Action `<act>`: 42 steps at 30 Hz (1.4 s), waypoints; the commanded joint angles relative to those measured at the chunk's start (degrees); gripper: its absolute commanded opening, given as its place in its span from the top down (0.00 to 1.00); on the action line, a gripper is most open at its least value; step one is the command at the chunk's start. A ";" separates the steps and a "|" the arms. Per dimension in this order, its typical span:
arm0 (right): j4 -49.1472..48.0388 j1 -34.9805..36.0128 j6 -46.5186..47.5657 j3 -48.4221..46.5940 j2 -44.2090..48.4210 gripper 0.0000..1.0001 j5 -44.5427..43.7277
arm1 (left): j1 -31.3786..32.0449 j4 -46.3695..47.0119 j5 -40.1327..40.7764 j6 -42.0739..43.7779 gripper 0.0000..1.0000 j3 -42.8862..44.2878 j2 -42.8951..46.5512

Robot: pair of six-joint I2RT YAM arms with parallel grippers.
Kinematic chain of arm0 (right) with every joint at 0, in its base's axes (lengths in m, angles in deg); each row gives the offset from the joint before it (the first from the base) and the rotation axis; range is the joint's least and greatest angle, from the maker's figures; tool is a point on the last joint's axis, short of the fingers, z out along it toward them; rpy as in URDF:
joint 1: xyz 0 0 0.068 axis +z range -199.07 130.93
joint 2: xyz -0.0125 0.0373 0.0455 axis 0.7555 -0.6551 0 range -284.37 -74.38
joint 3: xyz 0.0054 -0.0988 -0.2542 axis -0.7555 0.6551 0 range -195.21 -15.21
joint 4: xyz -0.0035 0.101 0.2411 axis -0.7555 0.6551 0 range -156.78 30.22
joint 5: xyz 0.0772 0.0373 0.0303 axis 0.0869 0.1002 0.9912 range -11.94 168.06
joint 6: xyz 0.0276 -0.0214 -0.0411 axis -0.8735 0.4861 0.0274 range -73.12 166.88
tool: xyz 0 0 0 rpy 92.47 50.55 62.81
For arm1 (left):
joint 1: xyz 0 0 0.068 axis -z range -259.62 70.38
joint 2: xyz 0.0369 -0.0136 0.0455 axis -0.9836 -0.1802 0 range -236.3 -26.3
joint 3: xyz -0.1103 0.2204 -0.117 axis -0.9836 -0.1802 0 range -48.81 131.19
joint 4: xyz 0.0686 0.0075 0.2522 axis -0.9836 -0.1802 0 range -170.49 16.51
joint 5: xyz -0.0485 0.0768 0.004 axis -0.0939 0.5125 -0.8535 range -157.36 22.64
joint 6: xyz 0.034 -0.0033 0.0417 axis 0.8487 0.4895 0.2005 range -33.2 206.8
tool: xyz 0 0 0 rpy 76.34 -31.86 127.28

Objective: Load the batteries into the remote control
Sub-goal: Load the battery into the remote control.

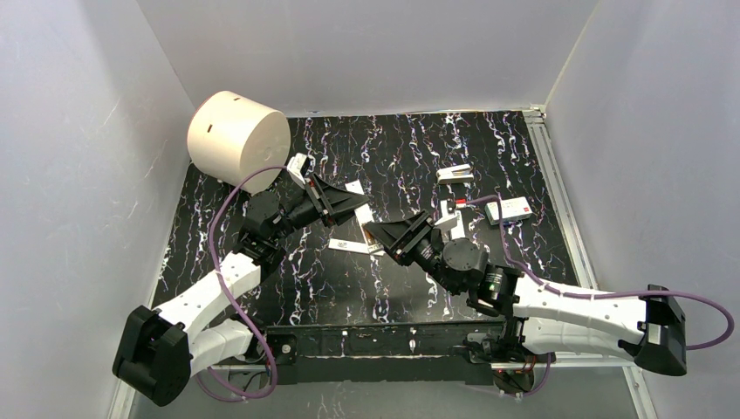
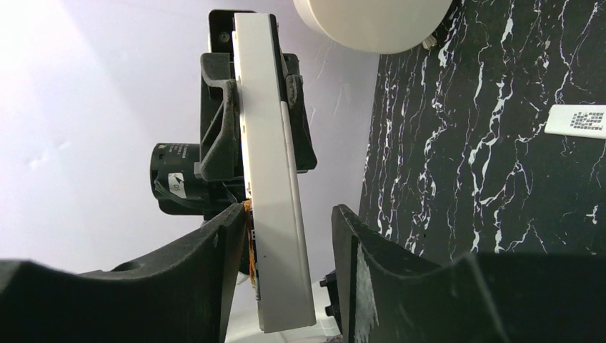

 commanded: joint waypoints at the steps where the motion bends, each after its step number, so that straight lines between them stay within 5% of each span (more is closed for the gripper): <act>1: 2.30 -0.30 3.54 -1.82 -0.51 0.46 -0.03 | 0.12 1.54 -0.69 -0.21 1.00 3.46 1.27; 9: 3.98 -0.25 9.93 -1.36 0.03 0.63 -0.99 | -0.31 -0.97 -0.69 -1.41 1.00 4.11 2.37; 16: 3.69 -0.25 20.88 -2.96 -2.25 0.67 1.87 | -0.41 -1.51 -0.87 -3.64 1.00 5.01 2.23; 18: 4.31 -0.27 21.12 -4.12 -2.51 0.63 2.44 | -0.36 -2.60 -0.89 -2.31 1.00 5.19 2.57; 22: 8.25 -0.27 21.50 -7.91 -1.36 0.32 1.56 | -0.57 -5.88 -0.26 2.69 1.00 4.49 4.21; 27: 15.74 -0.25 27.33 -14.22 0.61 0.13 1.92 | -1.01 -11.69 2.25 8.56 1.00 2.09 7.70; 34: 25.17 -0.25 44.85 -22.29 -1.52 0.05 8.53 | -1.59 -19.37 5.92 13.45 1.00 0.48 10.80; 42: 42.44 -0.25 56.65 -36.50 -15.09 0.12 13.48 | -1.90 -26.77 9.18 15.01 1.00 0.77 12.77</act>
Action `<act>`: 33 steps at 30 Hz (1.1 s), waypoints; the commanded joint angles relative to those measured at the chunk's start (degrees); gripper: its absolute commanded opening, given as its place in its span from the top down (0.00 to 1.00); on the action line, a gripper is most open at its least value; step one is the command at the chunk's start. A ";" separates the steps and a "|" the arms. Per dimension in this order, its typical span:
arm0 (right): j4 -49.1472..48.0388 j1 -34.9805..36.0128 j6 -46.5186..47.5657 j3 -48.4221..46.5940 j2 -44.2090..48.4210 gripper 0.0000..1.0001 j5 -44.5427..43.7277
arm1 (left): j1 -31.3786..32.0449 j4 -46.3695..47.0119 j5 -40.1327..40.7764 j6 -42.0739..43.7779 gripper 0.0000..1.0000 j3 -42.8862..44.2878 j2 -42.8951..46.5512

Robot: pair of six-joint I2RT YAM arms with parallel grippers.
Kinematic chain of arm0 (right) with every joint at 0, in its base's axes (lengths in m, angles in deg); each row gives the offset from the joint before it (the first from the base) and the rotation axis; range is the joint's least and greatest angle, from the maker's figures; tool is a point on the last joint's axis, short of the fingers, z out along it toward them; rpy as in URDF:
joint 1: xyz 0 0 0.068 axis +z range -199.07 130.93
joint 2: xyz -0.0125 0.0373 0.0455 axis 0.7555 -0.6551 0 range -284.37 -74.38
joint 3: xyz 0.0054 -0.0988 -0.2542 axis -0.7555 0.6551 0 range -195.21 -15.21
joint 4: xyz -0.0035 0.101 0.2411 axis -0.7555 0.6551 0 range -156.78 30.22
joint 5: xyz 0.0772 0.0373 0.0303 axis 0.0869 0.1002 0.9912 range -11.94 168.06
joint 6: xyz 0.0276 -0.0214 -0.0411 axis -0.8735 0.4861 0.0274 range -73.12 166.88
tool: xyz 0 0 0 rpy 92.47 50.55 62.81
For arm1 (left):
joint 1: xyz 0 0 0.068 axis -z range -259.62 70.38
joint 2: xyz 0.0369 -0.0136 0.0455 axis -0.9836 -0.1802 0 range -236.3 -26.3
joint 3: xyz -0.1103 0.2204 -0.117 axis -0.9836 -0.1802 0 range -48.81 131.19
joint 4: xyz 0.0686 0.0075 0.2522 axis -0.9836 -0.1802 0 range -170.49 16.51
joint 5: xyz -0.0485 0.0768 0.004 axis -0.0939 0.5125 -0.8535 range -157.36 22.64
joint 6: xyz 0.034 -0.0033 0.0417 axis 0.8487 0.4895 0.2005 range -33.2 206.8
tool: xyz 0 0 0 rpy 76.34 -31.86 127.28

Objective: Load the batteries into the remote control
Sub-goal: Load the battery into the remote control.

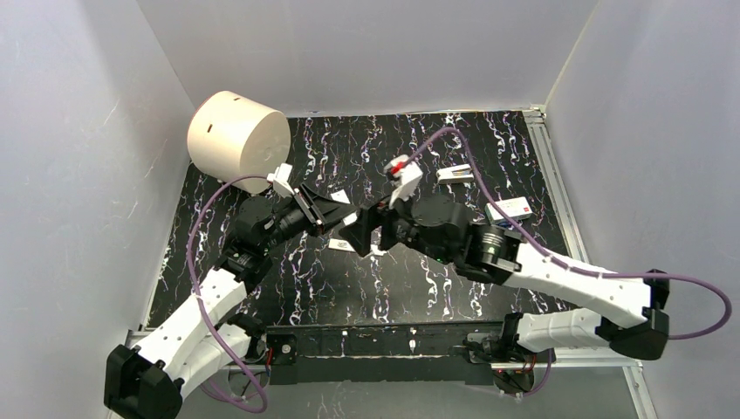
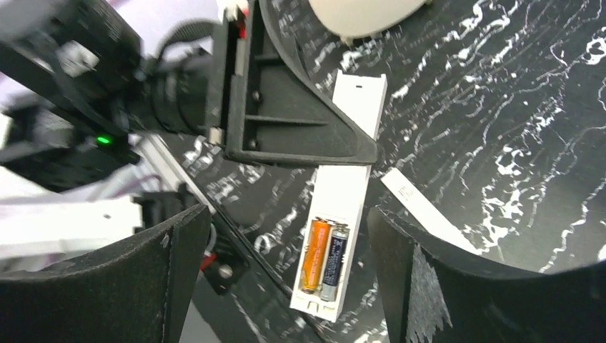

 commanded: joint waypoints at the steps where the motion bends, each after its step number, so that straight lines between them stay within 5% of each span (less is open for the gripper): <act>1: 10.12 0.10 8.60 -4.65 -5.26 0.12 2.08 | -0.45 -3.82 1.99 1.83 1.00 0.35 2.03; 11: 11.08 0.18 11.12 -8.27 -10.41 0.17 1.30 | -0.89 -9.05 2.30 3.03 1.00 1.67 2.90; 20: 13.23 0.13 10.47 -15.47 -17.99 0.37 2.21 | -1.27 -13.89 2.19 4.81 0.97 4.88 2.89; 33: 14.67 0.17 7.63 -15.16 -19.67 0.35 -2.99 | -1.45 -15.77 2.56 5.61 0.97 5.60 3.38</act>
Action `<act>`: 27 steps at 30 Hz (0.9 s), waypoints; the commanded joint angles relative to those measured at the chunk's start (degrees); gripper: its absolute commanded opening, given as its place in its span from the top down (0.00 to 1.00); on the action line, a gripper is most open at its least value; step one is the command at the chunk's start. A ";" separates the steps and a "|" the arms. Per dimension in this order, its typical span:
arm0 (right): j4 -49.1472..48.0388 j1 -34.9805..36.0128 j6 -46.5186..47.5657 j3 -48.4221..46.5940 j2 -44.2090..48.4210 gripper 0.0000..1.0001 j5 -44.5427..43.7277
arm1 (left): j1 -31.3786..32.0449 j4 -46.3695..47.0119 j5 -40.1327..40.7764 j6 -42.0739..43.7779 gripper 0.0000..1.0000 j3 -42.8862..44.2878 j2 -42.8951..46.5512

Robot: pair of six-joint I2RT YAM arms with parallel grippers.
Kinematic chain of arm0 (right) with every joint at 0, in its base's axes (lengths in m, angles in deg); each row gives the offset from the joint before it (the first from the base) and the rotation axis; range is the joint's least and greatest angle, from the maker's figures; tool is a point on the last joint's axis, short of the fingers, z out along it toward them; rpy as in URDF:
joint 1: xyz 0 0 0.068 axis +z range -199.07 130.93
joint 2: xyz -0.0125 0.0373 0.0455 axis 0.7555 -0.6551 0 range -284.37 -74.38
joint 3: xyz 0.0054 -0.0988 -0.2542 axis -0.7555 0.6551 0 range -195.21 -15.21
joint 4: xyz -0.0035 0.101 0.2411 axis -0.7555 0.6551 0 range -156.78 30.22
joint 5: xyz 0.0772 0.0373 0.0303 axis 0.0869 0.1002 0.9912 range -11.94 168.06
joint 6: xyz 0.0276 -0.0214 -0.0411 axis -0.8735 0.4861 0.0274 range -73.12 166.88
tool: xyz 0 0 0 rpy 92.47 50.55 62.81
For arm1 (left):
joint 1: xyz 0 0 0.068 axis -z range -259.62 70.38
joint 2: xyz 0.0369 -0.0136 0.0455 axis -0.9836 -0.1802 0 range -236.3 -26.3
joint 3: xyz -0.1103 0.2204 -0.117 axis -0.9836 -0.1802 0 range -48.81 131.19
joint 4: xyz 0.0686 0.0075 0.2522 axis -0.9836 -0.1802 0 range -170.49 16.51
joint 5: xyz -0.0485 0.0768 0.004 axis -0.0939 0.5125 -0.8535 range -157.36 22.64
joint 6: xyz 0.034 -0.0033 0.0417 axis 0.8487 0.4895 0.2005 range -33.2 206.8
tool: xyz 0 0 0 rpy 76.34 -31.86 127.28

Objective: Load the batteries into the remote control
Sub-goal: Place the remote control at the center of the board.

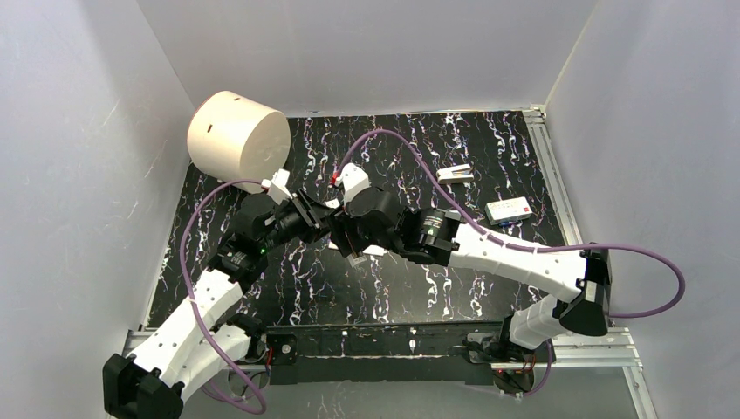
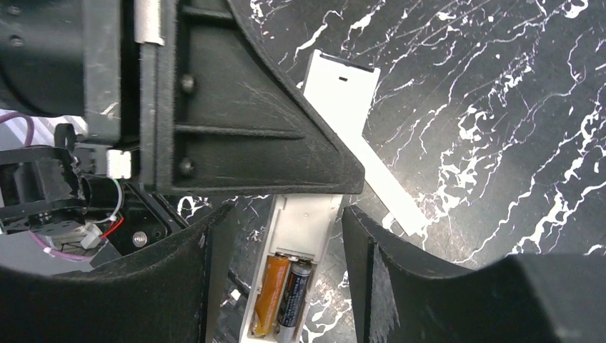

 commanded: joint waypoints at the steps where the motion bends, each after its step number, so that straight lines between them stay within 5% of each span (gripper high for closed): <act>1: 0.01 0.17 -1.87 -0.88 0.31 0.35 -3.35 | -0.18 1.76 -0.77 -0.04 0.97 2.51 1.78; 7: -0.88 0.19 -2.39 -0.38 -0.31 0.40 -2.16 | -0.17 1.80 -1.29 0.12 0.97 3.02 1.52; 13: 0.10 0.10 -2.22 -1.96 -1.92 0.69 -1.27 | -0.27 1.32 -1.61 0.59 0.91 3.13 1.93; 16: 0.67 0.09 -0.57 -2.21 -2.41 0.77 -0.52 | -0.27 -0.93 -0.86 1.77 0.78 3.13 2.65; 19: 0.70 0.10 2.67 -0.92 -1.74 0.79 -0.09 | -0.20 -6.35 1.90 4.57 0.46 3.37 4.74; 21: 0.34 0.10 5.13 0.87 -0.66 0.80 0.52 | -0.31 -11.43 4.79 7.24 0.34 3.92 6.56; 27: -5.29 -0.08 12.99 10.41 2.97 0.81 9.72 | -0.49 -31.88 19.43 14.12 0.20 9.22 10.92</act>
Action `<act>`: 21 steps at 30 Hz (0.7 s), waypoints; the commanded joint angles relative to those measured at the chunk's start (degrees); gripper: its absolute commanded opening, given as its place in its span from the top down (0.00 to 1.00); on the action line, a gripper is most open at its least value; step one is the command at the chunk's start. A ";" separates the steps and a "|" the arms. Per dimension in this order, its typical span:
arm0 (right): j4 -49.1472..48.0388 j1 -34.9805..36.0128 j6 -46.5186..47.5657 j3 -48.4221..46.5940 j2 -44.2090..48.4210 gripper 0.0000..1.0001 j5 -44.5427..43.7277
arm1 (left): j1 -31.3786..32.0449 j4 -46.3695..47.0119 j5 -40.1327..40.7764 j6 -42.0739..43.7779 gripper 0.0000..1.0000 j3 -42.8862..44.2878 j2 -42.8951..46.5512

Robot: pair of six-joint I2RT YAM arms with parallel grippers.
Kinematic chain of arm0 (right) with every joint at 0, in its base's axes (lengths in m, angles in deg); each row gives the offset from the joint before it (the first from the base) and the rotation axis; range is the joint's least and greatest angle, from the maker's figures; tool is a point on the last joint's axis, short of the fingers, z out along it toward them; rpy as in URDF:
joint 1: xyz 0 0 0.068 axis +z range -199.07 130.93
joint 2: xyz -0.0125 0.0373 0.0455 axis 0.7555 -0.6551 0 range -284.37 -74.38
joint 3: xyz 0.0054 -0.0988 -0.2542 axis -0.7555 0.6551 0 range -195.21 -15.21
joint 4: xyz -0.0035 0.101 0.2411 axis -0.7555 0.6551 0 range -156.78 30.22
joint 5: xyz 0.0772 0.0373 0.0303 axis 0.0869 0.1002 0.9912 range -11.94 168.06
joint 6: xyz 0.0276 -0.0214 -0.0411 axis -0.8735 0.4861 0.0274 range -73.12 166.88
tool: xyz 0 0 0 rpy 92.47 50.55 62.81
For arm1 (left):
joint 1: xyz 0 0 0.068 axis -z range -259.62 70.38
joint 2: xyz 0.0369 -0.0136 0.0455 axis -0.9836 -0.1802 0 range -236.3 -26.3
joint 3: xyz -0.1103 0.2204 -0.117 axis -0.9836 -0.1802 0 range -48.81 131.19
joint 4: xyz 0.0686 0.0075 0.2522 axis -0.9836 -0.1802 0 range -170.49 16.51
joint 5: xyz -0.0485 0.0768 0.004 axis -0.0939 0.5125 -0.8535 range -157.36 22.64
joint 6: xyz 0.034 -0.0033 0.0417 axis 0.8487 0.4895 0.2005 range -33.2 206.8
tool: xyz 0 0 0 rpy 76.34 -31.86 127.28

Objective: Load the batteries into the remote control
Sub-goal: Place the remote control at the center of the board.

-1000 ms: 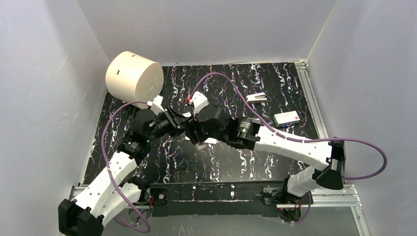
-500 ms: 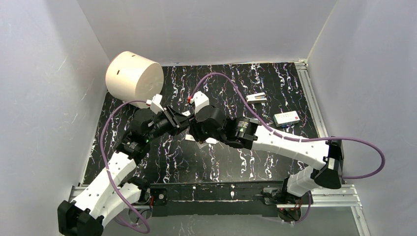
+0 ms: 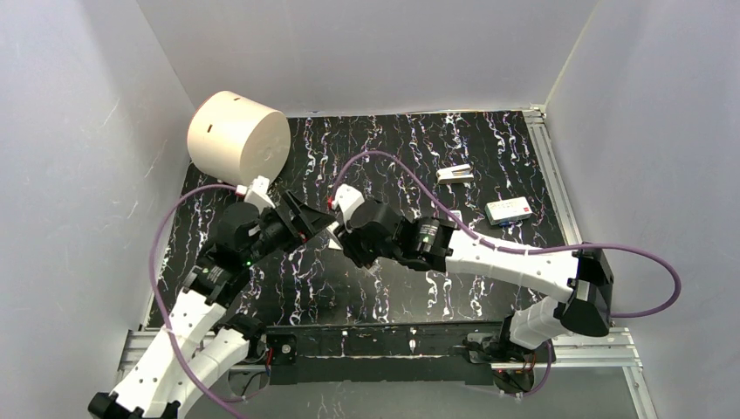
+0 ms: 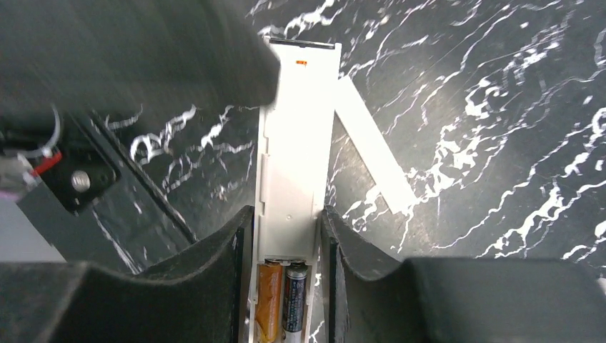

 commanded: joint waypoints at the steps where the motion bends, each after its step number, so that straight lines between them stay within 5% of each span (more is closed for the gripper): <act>1: -6.81 0.13 8.08 7.55 3.76 0.81 8.99 | -0.20 -19.77 15.51 6.50 0.19 6.48 2.57; 6: -10.89 0.27 13.87 13.79 1.42 0.80 17.50 | -0.26 -34.39 30.07 7.51 0.17 12.28 2.72; 21: -7.06 0.36 33.42 7.06 -20.09 0.83 14.26 | -0.78 -40.22 34.34 12.04 0.11 16.65 0.66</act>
